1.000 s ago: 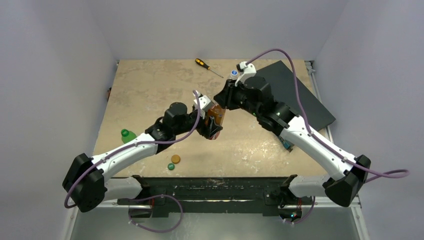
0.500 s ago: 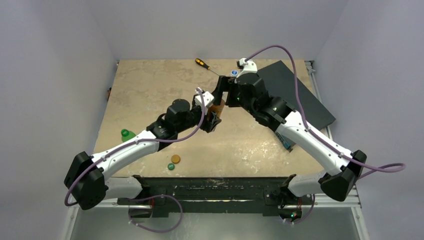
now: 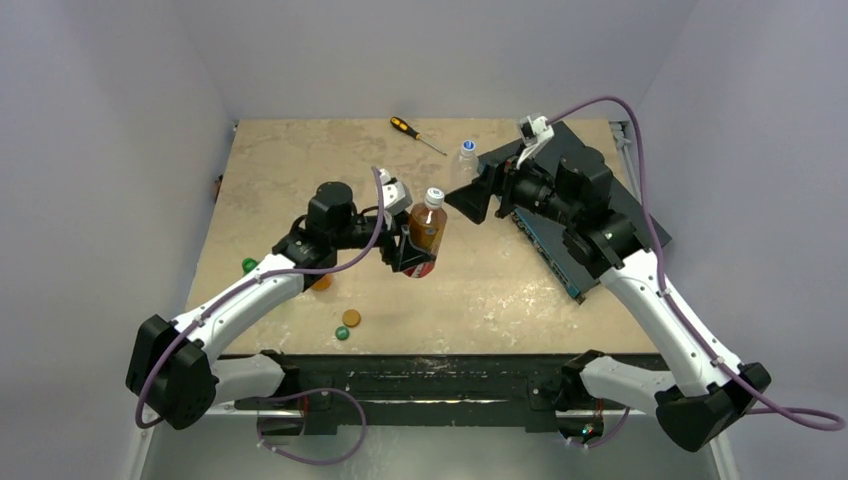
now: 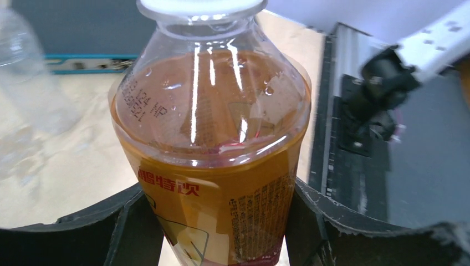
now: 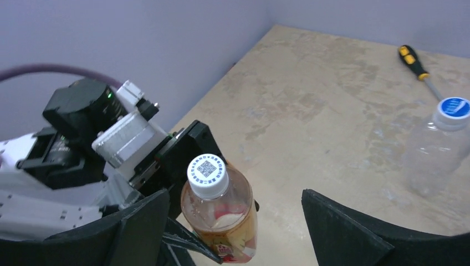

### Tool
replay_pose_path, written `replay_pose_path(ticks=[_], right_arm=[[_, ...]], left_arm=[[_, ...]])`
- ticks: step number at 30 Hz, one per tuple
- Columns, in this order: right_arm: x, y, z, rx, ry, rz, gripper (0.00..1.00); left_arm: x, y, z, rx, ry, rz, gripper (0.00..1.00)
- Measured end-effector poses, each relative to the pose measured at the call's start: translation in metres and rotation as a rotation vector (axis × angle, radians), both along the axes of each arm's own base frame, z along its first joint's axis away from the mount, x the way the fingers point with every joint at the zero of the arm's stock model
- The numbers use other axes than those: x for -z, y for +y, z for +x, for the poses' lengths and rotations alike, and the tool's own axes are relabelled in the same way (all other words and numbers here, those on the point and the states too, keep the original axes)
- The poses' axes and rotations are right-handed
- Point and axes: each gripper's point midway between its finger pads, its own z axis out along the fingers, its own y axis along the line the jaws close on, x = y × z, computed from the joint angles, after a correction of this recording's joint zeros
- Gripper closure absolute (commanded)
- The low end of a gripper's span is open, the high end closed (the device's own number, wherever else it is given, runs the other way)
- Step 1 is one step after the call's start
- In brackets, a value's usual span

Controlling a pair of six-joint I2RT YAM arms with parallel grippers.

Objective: Screw on the bottle caps
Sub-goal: Screw the bottle cap onto the plastic bottle.

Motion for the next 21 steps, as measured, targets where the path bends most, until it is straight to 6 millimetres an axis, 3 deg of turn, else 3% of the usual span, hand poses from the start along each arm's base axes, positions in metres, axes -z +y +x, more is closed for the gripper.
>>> replay_pose_path(ticks=[4,9,15,21], right_arm=[[0.012,0.008,-0.016,-0.160,-0.013,0.032,0.27],[0.017,0.021,-0.032,-0.321,-0.039,0.098,0.29],[0.008,0.031,-0.048,-0.436,-0.068,0.190,0.35],[-0.007,0.035,-0.047,-0.453,-0.073,0.259,0.40]], left_arm=[[-0.012,-0.007,-0.029,0.161,0.038,-0.063,1.00],[-0.022,-0.010,-0.052,0.281,0.092,-0.112,1.00],[-0.030,-0.011,-0.064,0.346,0.112,-0.141,1.00],[-0.031,-0.011,-0.064,0.351,0.113,-0.146,1.00]])
